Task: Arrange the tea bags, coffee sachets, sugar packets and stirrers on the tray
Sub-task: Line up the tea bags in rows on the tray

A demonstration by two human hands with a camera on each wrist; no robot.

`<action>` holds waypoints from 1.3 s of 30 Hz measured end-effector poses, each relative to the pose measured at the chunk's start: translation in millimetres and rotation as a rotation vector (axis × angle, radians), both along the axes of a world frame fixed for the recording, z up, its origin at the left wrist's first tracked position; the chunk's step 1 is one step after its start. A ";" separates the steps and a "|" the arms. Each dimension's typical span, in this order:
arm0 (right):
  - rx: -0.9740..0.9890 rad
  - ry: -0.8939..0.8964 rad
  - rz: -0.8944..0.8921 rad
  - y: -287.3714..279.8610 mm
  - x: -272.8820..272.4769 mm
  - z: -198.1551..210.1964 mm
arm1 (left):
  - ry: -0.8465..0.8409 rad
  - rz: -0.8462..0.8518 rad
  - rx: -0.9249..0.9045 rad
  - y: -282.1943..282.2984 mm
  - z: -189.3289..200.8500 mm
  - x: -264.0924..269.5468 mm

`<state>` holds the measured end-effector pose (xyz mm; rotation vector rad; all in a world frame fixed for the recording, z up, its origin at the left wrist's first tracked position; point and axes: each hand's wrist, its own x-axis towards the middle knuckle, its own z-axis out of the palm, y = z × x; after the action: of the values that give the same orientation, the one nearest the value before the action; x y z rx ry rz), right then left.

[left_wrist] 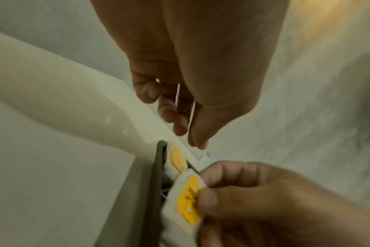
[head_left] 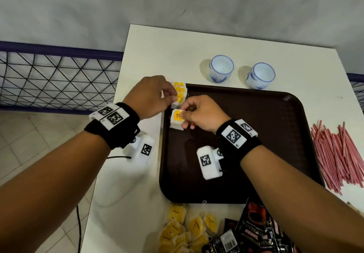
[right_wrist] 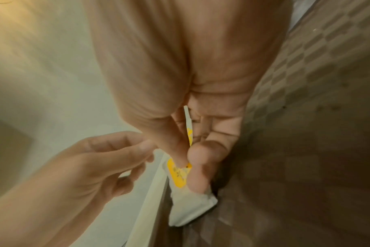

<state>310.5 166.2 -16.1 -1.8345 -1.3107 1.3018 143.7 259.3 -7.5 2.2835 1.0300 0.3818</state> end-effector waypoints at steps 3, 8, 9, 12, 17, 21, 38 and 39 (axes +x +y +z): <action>0.032 -0.036 -0.007 15.5 -3.0 2.0 | -0.033 0.074 -0.045 -28.7 13.2 -26.8; 0.059 -0.090 -0.042 32.7 -8.3 3.1 | -0.084 0.068 -0.168 -96.0 14.9 -71.8; 0.063 -0.102 -0.045 33.9 -9.5 3.0 | -0.089 0.061 -0.193 -106.5 12.8 -78.6; 0.064 -0.114 -0.069 34.9 -12.8 0.0 | -0.102 0.062 -0.252 -131.4 6.2 -94.4; 0.047 -0.107 -0.112 35.0 -11.9 -4.4 | -0.148 0.113 -0.322 -156.4 -1.2 -103.9; 0.033 -0.089 -0.146 35.2 -8.4 -7.4 | -0.147 0.093 -0.330 -164.3 -2.3 -103.8; 0.066 -0.193 -0.003 -93.2 1.4 32.9 | 0.224 -0.012 -0.433 -197.8 -6.2 -87.2; 0.053 -0.174 0.020 -112.6 2.9 33.6 | 0.245 0.000 -0.439 -200.2 -6.9 -86.0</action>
<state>313.4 53.6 17.5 -1.9372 -1.4425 1.1270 57.7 59.1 -14.4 1.9602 1.1059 -0.1233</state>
